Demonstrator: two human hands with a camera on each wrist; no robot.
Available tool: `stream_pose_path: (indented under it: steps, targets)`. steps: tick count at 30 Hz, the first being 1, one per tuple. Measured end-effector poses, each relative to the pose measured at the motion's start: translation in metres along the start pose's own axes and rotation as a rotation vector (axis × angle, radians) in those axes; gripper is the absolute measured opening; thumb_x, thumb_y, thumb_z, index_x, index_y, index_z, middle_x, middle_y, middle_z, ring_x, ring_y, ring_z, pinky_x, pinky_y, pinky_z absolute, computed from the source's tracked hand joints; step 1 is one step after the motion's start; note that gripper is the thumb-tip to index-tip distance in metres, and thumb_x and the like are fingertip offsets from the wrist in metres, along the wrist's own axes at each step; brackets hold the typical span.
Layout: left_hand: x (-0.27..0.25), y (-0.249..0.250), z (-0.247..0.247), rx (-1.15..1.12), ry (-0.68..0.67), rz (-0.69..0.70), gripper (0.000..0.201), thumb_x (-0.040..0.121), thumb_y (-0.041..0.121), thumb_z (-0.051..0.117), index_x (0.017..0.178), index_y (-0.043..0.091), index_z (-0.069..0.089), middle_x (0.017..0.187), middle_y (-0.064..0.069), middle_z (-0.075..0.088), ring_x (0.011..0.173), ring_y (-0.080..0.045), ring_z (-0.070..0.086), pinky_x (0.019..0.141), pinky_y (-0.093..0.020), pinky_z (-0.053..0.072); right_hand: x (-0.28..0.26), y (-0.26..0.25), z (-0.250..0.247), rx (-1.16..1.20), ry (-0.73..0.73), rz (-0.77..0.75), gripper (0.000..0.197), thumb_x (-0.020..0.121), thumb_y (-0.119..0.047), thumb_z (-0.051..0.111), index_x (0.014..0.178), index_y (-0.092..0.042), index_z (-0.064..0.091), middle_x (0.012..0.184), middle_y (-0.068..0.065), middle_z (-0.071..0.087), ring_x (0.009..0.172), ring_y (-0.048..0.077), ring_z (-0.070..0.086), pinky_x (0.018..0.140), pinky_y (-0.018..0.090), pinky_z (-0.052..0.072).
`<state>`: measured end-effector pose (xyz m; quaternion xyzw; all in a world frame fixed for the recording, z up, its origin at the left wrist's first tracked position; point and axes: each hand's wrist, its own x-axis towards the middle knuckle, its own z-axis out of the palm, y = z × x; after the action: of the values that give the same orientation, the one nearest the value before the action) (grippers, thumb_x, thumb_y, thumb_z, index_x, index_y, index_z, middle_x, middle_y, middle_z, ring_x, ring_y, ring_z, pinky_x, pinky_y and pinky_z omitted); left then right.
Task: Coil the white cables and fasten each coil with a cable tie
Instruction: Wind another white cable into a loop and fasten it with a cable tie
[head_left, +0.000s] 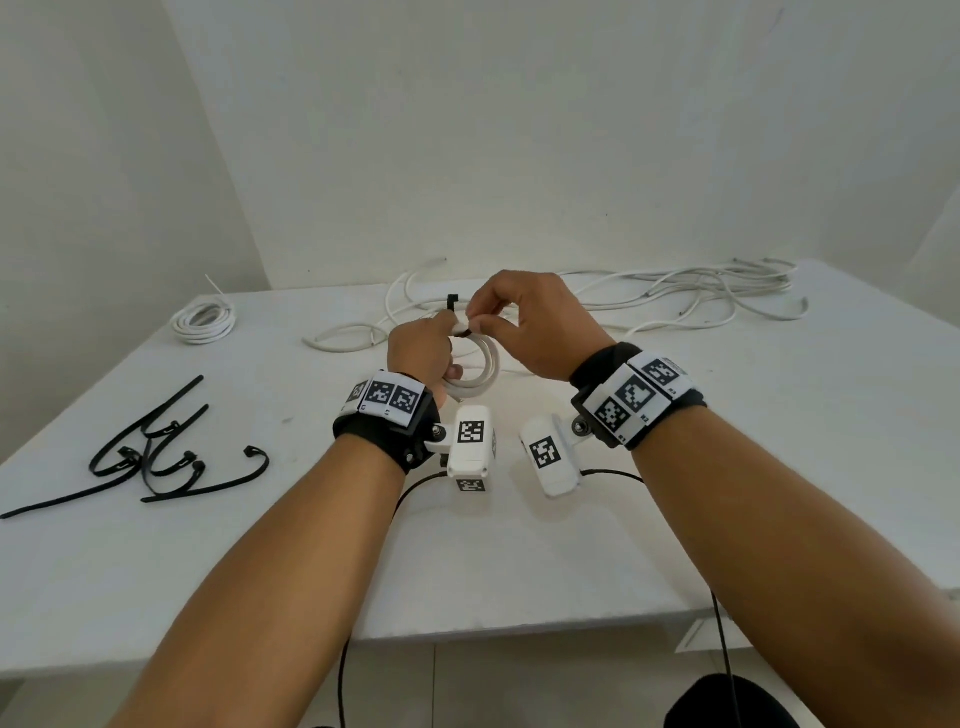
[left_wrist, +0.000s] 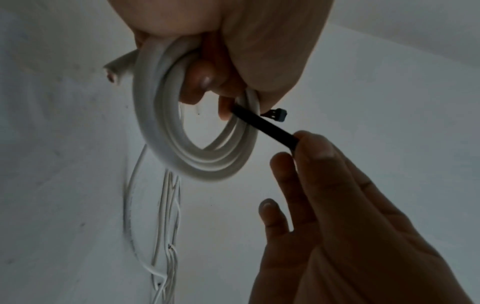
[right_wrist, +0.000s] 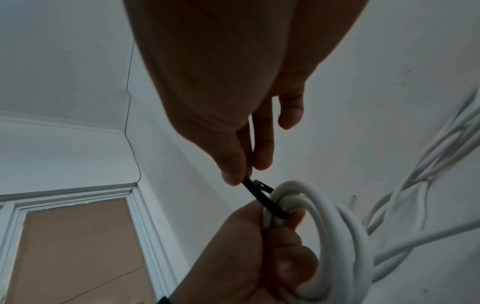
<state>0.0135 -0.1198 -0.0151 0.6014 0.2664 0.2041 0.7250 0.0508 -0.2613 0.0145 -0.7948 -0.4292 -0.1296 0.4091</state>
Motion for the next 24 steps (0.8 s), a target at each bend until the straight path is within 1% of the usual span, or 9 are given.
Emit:
stream_pose_path:
  steps: [2,4,7,10,12,15,20,22,24]
  targets:
    - [0.005,-0.004,-0.004,0.019,0.000,-0.005,0.018,0.085,0.012,0.060,0.067,0.008,0.060,0.057,-0.003,0.034,0.034,-0.015,0.031,0.041,-0.025,0.029,0.000,-0.004,-0.002,0.055,0.057,0.020,0.005,0.092,-0.018,0.068,0.090,-0.013,0.070,0.084,-0.009,0.071,0.076,-0.002,0.064,0.070,0.013,0.048]
    - [0.009,-0.008,-0.010,0.057,-0.012,-0.008,0.014,0.083,0.015,0.061,0.073,0.007,0.066,0.060,-0.003,0.036,0.033,-0.014,0.031,0.041,-0.025,0.029,0.003,-0.006,-0.005,0.138,0.107,0.063,0.005,0.093,-0.016,0.066,0.089,-0.013,0.066,0.079,-0.007,0.072,0.070,-0.002,0.065,0.063,0.013,0.048]
    - [0.010,-0.010,-0.013,0.046,-0.031,0.041,0.014,0.083,0.014,0.061,0.070,0.010,0.067,0.062,-0.005,0.044,0.037,-0.014,0.033,0.040,-0.023,0.030,0.008,-0.006,0.001,0.329,0.110,0.156,0.008,0.096,-0.010,0.059,0.088,-0.013,0.059,0.083,0.003,0.074,0.070,0.013,0.073,0.059,0.029,0.056]
    - [0.011,-0.009,-0.010,-0.042,-0.052,0.067,0.019,0.087,0.011,0.061,0.069,0.011,0.065,0.053,-0.001,0.047,0.039,-0.014,0.034,0.040,-0.022,0.031,0.006,-0.001,0.013,0.499,0.114,0.253,0.006,0.098,-0.006,0.055,0.092,-0.007,0.056,0.083,0.012,0.075,0.069,0.024,0.074,0.059,0.030,0.057]
    - [0.013,-0.013,-0.011,-0.057,-0.063,0.082,0.016,0.087,0.012,0.062,0.071,0.011,0.066,0.062,-0.006,0.052,0.040,-0.015,0.038,0.042,-0.023,0.033,0.004,0.001,0.018,0.585,0.115,0.293,0.001,0.097,-0.004,0.057,0.096,-0.003,0.057,0.083,0.014,0.075,0.070,0.025,0.074,0.062,0.031,0.058]
    - [0.016,-0.014,-0.013,-0.080,-0.052,0.113,0.012,0.086,0.014,0.064,0.078,0.011,0.072,0.075,-0.011,0.056,0.043,-0.015,0.044,0.046,-0.026,0.039,0.003,0.005,0.016,0.610,0.115,0.290,0.010,0.091,-0.002,0.065,0.100,0.000,0.060,0.086,0.017,0.075,0.073,0.025,0.074,0.069,0.035,0.061]
    - [0.015,-0.015,-0.011,-0.060,-0.056,0.236,0.017,0.087,0.013,0.061,0.076,0.013,0.073,0.070,-0.006,0.062,0.052,-0.017,0.047,0.049,-0.026,0.044,0.000,0.013,0.016,0.490,0.119,0.257,0.007,0.089,-0.008,0.069,0.092,-0.013,0.066,0.088,0.005,0.077,0.071,0.004,0.066,0.067,0.016,0.047]
    - [0.012,-0.014,-0.010,-0.004,-0.097,0.297,0.014,0.086,0.015,0.061,0.078,0.012,0.072,0.069,-0.006,0.064,0.051,-0.019,0.048,0.048,-0.025,0.042,0.000,0.015,0.018,0.478,0.125,0.276,0.005,0.090,-0.010,0.068,0.093,-0.013,0.067,0.090,0.001,0.074,0.074,0.006,0.065,0.069,0.022,0.050]
    - [0.009,-0.014,-0.008,0.055,-0.130,0.349,0.012,0.085,0.019,0.062,0.078,0.012,0.069,0.063,-0.004,0.063,0.047,-0.019,0.048,0.048,-0.024,0.039,0.001,0.016,0.019,0.463,0.093,0.307,0.005,0.090,-0.012,0.067,0.093,-0.016,0.067,0.098,-0.003,0.070,0.081,0.014,0.066,0.074,0.035,0.057]
